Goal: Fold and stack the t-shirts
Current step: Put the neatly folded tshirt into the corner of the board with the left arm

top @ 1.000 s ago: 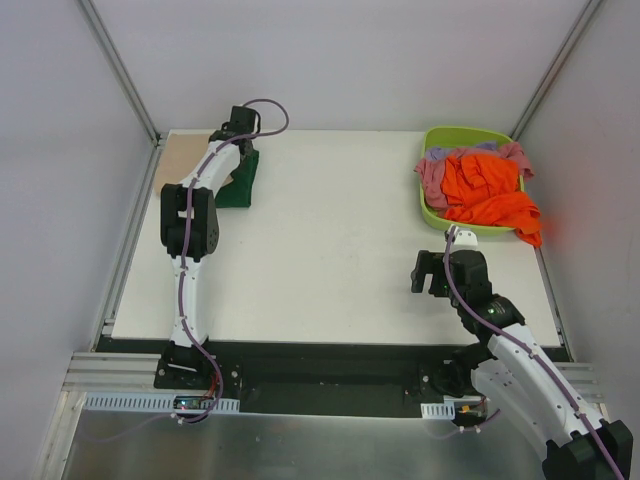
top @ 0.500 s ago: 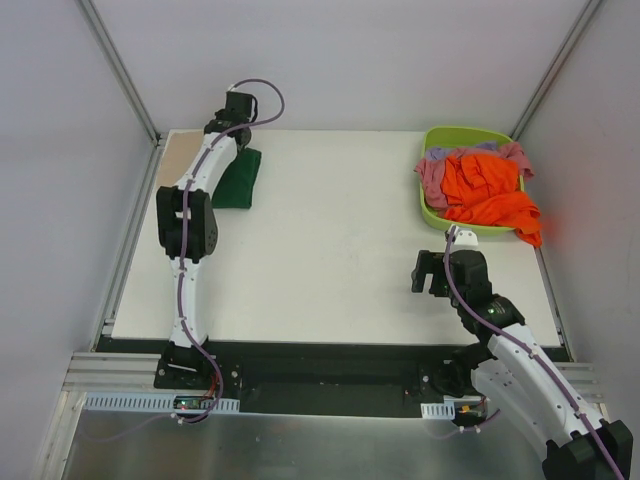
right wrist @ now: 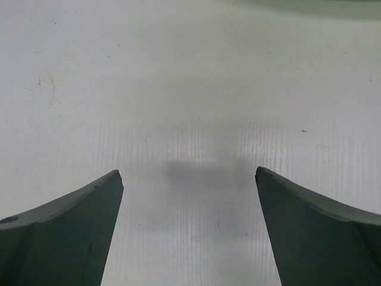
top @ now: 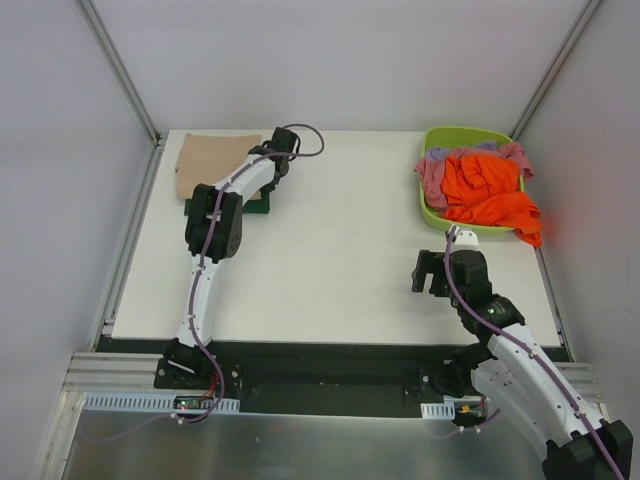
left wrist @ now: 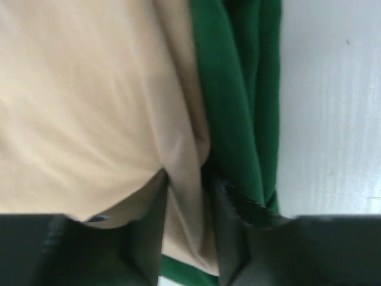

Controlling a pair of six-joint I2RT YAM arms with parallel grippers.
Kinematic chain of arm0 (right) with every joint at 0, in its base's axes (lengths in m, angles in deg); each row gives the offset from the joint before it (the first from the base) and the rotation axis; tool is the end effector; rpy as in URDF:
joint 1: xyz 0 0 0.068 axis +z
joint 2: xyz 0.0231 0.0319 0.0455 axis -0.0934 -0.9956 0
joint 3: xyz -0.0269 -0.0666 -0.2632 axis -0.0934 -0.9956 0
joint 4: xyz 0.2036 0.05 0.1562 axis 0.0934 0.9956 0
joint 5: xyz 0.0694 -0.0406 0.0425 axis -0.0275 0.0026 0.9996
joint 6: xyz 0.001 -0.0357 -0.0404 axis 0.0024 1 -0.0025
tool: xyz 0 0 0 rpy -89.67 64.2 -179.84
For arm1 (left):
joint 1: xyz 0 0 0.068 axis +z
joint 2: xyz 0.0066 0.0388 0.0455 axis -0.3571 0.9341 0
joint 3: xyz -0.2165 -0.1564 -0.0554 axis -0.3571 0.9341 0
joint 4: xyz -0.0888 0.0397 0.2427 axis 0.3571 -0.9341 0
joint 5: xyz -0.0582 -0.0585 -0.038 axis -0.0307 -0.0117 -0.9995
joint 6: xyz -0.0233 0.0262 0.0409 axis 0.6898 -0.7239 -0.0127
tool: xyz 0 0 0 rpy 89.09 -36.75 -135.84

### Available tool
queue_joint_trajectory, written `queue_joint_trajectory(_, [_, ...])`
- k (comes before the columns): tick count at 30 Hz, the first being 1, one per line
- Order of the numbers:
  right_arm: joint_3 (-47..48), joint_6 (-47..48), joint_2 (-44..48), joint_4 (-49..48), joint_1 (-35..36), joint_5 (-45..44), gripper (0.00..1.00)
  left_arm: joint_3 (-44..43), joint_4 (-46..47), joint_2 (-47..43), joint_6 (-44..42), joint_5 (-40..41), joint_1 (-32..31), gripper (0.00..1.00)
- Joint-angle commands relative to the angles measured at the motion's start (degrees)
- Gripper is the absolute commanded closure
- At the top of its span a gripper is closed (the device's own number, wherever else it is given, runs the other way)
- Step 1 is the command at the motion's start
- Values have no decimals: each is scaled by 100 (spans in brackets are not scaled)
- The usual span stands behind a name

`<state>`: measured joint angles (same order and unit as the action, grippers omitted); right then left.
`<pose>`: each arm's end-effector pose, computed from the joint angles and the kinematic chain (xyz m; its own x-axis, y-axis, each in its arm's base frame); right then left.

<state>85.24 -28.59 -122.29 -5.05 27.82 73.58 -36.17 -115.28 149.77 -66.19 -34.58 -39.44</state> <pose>0.1456 0.0526 0.2216 -0.4725 -0.1728 -0.8642 -0.2101 0.9744 -0.0800 0.5094 -0.1503 0.1767 -0.7315 0.4175 -0.5391 0.0869 0.8413 0.5335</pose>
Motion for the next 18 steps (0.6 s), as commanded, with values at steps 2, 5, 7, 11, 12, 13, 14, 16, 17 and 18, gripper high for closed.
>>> queue_joint_trajectory(2, [198, -46, 28, 15, -40, -101, 4, -124, -480, -18, 294, -1063, 59, 51])
queue_joint_trajectory(5, [199, -46, 45, 15, -31, -110, 4, -71, -576, -211, 434, -1346, 59, 28])
queue_joint_trajectory(7, [190, -54, 54, 24, -31, -119, 4, -63, -656, -369, 557, -1416, 68, 18])
queue_joint_trajectory(11, [172, -63, 115, 24, -40, -110, 4, -19, -779, -896, 908, -1451, 77, 1])
queue_joint_trajectory(12, [163, -55, 133, 15, -31, -110, 4, 25, -788, -1028, 1014, -1452, 77, 1])
queue_joint_trajectory(13, [155, -54, 159, 24, -31, -119, 4, 51, -779, -1194, 1102, -1434, 77, 1])
queue_joint_trajectory(14, [146, -54, 194, 24, -40, -119, 4, 86, -779, -1309, 1320, -1373, 86, 1])
queue_joint_trajectory(16, [119, -72, 265, 24, -40, -119, 4, 244, -779, -1625, 1681, -1276, 121, 1])
queue_joint_trajectory(17, [102, -72, 291, 15, -31, -119, 4, 445, -788, -1801, 1926, -1345, 147, 1])
queue_joint_trajectory(18, [93, -72, 335, 15, -31, -136, 4, 665, -779, -1985, 2129, -1477, 182, 1])
